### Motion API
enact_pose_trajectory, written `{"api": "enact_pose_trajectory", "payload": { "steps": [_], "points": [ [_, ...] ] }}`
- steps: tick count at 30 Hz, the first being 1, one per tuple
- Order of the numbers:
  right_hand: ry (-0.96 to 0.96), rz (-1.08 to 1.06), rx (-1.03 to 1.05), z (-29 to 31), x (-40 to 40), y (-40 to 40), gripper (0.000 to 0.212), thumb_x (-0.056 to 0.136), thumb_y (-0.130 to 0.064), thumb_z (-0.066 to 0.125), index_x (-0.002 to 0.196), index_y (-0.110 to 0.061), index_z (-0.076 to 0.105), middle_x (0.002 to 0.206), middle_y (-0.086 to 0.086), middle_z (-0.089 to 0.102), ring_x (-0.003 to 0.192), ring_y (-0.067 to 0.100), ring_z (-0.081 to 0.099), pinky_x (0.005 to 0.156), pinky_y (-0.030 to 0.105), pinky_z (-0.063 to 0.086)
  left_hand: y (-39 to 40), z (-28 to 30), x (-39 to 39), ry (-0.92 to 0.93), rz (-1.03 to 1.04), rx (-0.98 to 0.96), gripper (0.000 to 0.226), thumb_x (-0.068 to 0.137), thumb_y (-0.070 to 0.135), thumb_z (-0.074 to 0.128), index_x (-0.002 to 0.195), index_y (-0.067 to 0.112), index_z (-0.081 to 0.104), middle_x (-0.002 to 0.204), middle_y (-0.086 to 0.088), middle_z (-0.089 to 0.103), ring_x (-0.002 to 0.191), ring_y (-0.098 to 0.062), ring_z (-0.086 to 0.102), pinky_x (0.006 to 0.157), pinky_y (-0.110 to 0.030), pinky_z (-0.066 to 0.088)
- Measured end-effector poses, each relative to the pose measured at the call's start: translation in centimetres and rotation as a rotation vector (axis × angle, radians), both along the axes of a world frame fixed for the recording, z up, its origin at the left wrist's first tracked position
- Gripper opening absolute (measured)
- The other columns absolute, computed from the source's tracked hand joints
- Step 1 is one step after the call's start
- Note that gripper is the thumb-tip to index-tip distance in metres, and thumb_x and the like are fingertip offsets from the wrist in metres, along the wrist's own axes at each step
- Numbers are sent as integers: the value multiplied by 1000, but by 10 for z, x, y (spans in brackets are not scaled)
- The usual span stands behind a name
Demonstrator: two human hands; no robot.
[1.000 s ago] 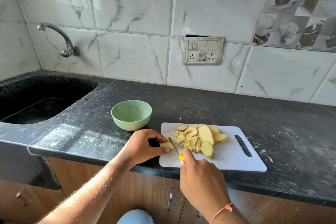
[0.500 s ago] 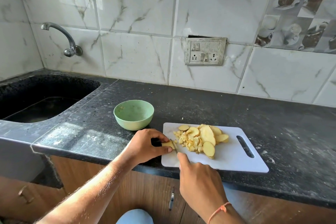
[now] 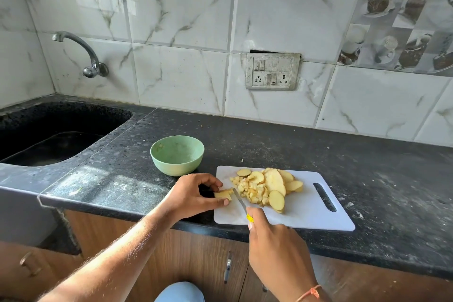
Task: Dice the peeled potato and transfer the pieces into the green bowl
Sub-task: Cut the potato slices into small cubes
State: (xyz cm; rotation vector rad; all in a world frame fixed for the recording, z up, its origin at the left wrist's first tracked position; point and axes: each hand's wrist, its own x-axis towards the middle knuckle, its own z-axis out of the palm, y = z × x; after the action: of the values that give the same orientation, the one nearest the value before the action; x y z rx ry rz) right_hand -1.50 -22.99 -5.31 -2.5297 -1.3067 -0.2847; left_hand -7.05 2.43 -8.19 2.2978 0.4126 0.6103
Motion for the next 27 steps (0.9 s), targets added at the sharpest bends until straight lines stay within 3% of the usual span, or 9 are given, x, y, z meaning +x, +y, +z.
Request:
{"api": "enact_pose_trajectory", "payload": {
  "steps": [4, 9, 16, 21, 27],
  "points": [
    [16, 12, 44, 4, -2, 7, 34, 107, -33, 31, 141, -37, 30, 72, -4, 55, 64, 21, 52, 52, 33, 32, 2, 0, 0, 17, -12, 28, 31, 73, 46, 94, 99, 33, 80, 96, 25, 76, 96, 4, 70, 84, -16, 54],
    [31, 7, -10, 12, -7, 20, 30, 107, -30, 34, 137, -34, 35, 85, 0, 65, 69, 25, 48, 52, 36, 27, 2, 0, 1, 22, -2, 31, 30, 73, 44, 94, 99, 33, 82, 95, 26, 76, 94, 7, 70, 82, -10, 51],
    [-9, 27, -99, 12, -9, 33, 28, 104, -22, 36, 131, -28, 40, 90, 3, 70, 82, 30, 68, 52, 37, 32, 3, 2, 1, 37, 22, -12, 32, 71, 41, 97, 98, 32, 84, 92, 32, 74, 92, 9, 69, 77, -4, 45],
    [-30, 57, -99, 7, -3, 44, 27, 103, -20, 38, 128, -26, 43, 85, 4, 68, 77, 31, 66, 49, 39, 26, 2, 4, 1, 37, 12, -27, 30, 72, 37, 98, 98, 30, 84, 92, 26, 76, 92, 11, 69, 78, -4, 45],
    [13, 106, -107, 7, -1, 28, 26, 104, -21, 36, 129, -29, 40, 83, 3, 66, 66, 29, 49, 46, 33, 20, 2, 2, 1, 50, 15, -44, 31, 72, 37, 98, 99, 31, 85, 93, 28, 76, 93, 11, 69, 80, -3, 45]
  ]
}}
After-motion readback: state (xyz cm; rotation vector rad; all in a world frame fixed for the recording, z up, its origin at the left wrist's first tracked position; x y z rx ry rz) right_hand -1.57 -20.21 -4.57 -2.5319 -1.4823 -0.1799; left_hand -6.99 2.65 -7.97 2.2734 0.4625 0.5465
